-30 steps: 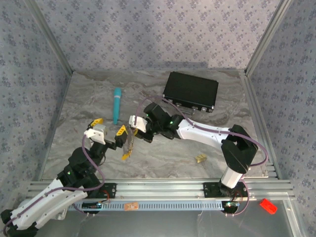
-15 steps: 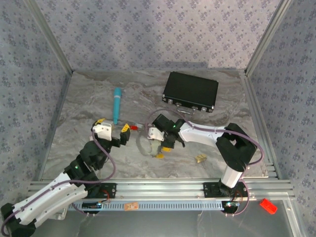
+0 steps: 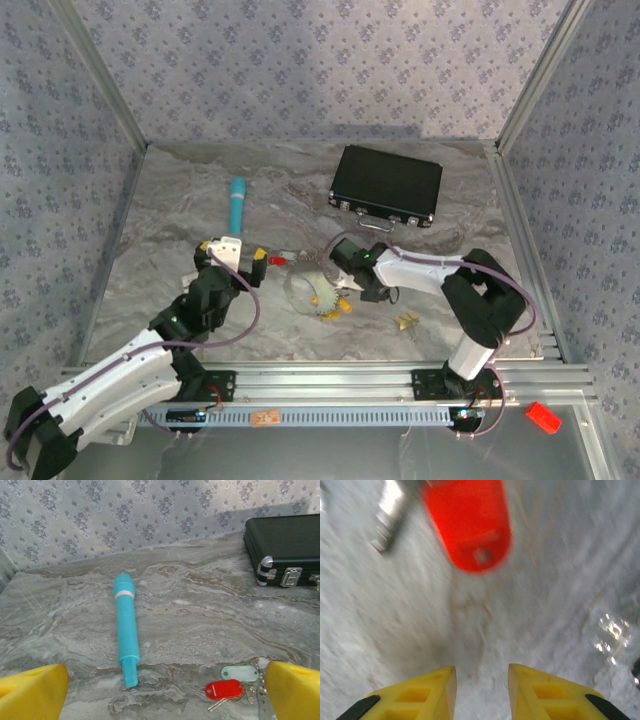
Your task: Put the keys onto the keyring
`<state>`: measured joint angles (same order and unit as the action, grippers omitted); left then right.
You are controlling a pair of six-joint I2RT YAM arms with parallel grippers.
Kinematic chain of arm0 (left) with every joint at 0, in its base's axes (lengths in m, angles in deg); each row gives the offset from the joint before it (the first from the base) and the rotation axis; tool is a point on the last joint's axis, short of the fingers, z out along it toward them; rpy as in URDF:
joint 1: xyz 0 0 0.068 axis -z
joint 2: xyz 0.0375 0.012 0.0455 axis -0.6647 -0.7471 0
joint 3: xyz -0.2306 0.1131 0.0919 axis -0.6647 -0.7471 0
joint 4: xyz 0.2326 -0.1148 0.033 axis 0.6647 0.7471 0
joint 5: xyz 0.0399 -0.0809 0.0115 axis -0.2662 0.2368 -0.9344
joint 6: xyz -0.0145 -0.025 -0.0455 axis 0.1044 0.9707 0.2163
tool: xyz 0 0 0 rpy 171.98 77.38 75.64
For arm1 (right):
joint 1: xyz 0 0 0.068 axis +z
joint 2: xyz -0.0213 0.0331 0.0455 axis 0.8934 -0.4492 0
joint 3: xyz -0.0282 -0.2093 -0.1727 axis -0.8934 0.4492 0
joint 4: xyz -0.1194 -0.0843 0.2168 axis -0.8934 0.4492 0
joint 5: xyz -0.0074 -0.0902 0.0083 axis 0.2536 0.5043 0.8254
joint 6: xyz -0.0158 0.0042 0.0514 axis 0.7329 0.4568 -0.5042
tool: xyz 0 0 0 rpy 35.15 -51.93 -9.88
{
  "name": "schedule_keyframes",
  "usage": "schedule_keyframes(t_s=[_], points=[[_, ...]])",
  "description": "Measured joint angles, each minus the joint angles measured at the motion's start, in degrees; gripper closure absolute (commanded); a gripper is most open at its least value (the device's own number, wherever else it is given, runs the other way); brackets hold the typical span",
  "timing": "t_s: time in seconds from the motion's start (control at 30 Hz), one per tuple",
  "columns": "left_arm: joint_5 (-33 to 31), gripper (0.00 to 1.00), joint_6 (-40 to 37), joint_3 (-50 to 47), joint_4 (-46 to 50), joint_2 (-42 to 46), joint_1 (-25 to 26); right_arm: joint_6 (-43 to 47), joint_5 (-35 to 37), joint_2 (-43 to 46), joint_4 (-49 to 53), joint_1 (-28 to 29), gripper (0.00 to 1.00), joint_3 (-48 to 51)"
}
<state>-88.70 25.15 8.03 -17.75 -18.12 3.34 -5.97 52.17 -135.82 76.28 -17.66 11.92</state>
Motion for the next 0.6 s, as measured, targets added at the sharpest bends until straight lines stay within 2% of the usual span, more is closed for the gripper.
schedule_keyframes(t_s=[0.1, 0.2, 0.27, 0.33, 0.47, 0.6], points=[[1.25, 0.01, -1.11, 0.66, -0.63, -1.40, -3.45, -3.23, -1.03, 7.04, -3.30, -3.04, 0.66, 1.16], [3.15, 0.01, -2.16, 0.70, -2.05, -2.97, -8.72, -10.10, -7.23, 18.45, -13.68, -9.05, 0.60, 6.29], [4.87, 0.00, -3.06, 0.66, -3.23, -4.28, -12.57, -15.43, -12.98, 27.02, -24.13, -16.13, 0.56, 13.14], [5.99, 0.00, -3.98, 0.11, -5.20, -5.49, -16.04, -20.17, -16.48, 31.67, -33.42, -23.12, 0.55, 19.58], [8.11, 0.01, -4.57, -3.58, -10.71, -8.13, -22.71, -25.31, -19.50, 31.08, -47.19, -33.90, 0.56, 28.15], [10.99, 0.01, -4.98, -5.64, -14.27, -12.04, -28.55, -25.94, -21.35, 25.59, -58.01, -38.93, 0.57, 30.95]])
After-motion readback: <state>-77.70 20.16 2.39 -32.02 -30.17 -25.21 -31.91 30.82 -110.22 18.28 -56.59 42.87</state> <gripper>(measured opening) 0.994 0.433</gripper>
